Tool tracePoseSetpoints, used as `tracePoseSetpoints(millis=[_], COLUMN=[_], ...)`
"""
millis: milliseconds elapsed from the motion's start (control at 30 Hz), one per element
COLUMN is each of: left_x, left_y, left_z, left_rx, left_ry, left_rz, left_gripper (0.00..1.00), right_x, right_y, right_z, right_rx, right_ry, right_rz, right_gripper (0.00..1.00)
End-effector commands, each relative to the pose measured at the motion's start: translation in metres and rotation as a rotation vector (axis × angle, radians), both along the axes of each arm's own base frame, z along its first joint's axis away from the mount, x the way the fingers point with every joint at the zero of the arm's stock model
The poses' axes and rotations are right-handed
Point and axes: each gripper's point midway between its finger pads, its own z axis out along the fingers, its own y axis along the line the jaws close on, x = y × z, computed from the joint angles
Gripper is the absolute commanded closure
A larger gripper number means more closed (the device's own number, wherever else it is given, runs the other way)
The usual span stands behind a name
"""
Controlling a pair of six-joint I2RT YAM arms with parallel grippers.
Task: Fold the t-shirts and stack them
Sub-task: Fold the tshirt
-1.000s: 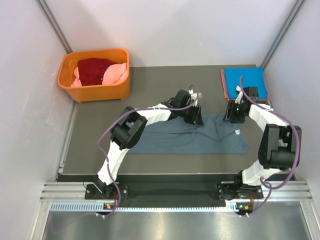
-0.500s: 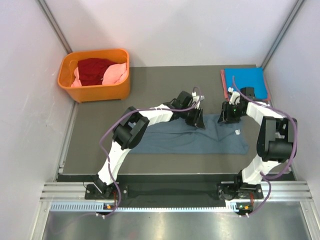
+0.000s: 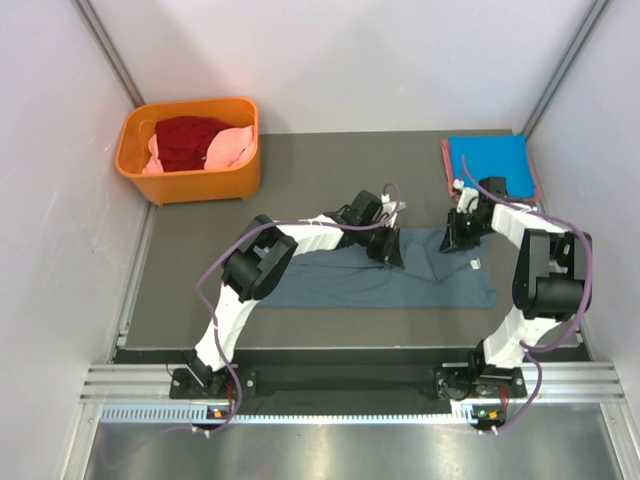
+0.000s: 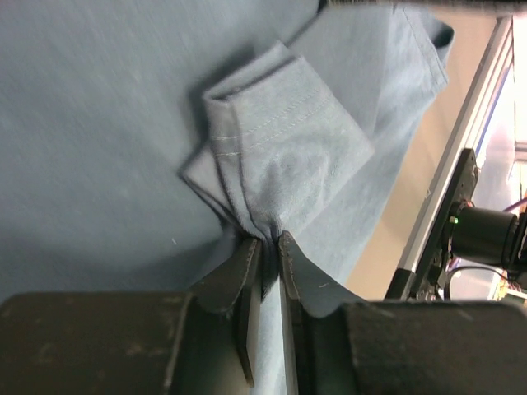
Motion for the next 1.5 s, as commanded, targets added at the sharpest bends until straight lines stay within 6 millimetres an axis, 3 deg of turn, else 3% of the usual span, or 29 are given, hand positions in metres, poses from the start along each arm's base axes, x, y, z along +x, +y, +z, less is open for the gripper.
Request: tracePoseSetpoints(millis=[0,33,100,400,533,633,867,1033,1367,1400,1467], left_x=[-0.007,-0.009,-0.011,-0.01,-0.015,-0.021,-0.035,-0.042,-0.037,-0.036,-0.037], left_y=[-0.006,-0.005,-0.003,-0.005,-0.004,-0.005,0.006,0.015,0.012,0.012,0.011], left_z=[0.041,0.041,0.038,0.048,0.057,0.06,0.056,0.043,0.04,0.04,0.04], left_rx=[-0.087,-0.085,-0.081,-0.101,-0.123,-0.131,-0.106,-0.075,-0.069,-0.068,-0.069], left_ry=[-0.072,-0.069,-0.057,-0.084,-0.083,-0.08,-0.086,-0.072,-0.082,-0.082,-0.077], left_rz=[-0.033,-0.033,-0.033,-0.033,-0.032,-0.04,-0.066,-0.073,-0.071,-0.068,-0.07], left_gripper=[0.81,0.8,0.8,0.81,0.82,0.82,0.76,0.75,0.69,0.68,0.68], right_x=[0.013,0.014,0.013,0.015,0.018,0.018,0.019,0.023,0.011,0.008,0.006], right_y=[-0.005,-0.008,-0.01,-0.012,0.004,0.011,0.02,0.033,0.034,0.045,0.044], right_z=[0.02,0.02,0.021,0.032,0.04,0.037,0.023,0.024,0.014,0.013,0.01], right_rx=[-0.026,-0.04,-0.045,-0.033,0.037,0.045,0.033,0.034,0.038,0.036,0.027], right_ry=[-0.072,-0.077,-0.085,-0.119,-0.134,-0.119,-0.087,-0.086,-0.044,-0.04,-0.032], right_rz=[0.002,-0.014,-0.024,-0.053,0.008,0.046,0.114,0.183,0.238,0.271,0.276], right_gripper=[0.85,0.93,1.0,1.0,0.67,0.61,0.56,0.6,0.61,0.61,0.61])
